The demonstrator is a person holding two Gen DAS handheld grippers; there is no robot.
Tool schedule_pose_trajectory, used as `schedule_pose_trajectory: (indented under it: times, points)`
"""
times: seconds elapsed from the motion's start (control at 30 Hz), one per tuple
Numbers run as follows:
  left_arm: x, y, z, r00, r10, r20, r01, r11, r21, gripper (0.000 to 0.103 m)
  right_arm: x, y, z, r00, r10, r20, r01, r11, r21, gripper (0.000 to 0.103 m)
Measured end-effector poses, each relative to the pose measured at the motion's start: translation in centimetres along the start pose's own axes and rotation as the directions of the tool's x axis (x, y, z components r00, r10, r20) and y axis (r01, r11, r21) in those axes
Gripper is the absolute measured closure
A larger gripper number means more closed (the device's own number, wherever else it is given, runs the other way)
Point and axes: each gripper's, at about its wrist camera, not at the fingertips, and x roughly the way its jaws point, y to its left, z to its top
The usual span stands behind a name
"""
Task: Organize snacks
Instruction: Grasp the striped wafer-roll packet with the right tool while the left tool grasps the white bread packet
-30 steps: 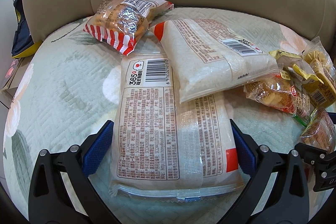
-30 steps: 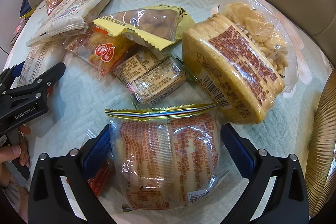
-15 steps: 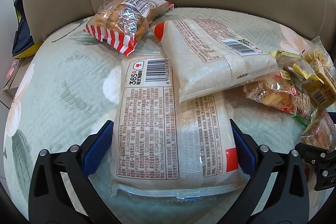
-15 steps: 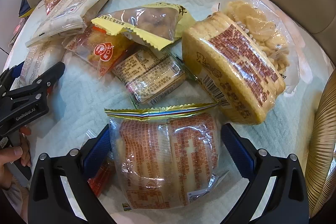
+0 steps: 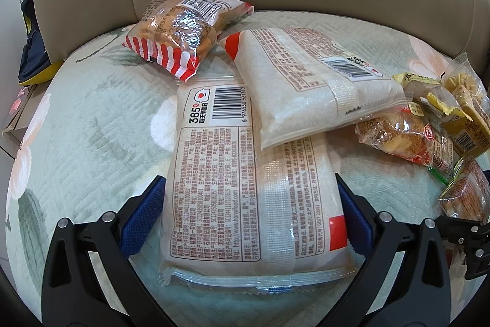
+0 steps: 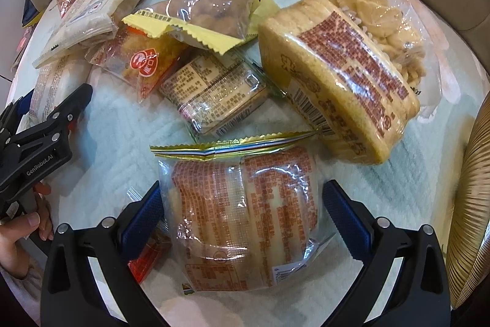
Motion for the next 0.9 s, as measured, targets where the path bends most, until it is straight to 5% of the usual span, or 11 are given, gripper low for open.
schedule_pose_trajectory:
  times: [0.53, 0.6, 0.7, 0.9]
  points:
    - [-0.1, 0.1, 0.0, 1.0, -0.007, -0.006, 0.007, 1.0, 0.003, 0.003, 0.3, -0.3, 1.2, 0.998, 0.02, -0.065, -0.022, 0.999, -0.033, 0.005]
    - [-0.2, 0.1, 0.0, 1.0, -0.017, -0.02, 0.017, 1.0, 0.011, 0.003, -0.2, -0.4, 1.0, 0.998, 0.027, -0.055, -0.028, 0.999, -0.026, 0.02]
    - [-1.4, 0.3, -0.2, 0.999, -0.036, -0.019, 0.037, 0.999, 0.019, 0.024, -1.3, -1.0, 0.7, 0.999, 0.045, -0.029, -0.045, 0.999, 0.016, 0.041]
    - [-2.9, 1.2, -1.4, 0.999, -0.025, -0.029, 0.024, 1.0, -0.009, 0.026, -2.8, -2.3, -0.1, 0.992, 0.126, 0.011, -0.127, 0.988, 0.085, 0.047]
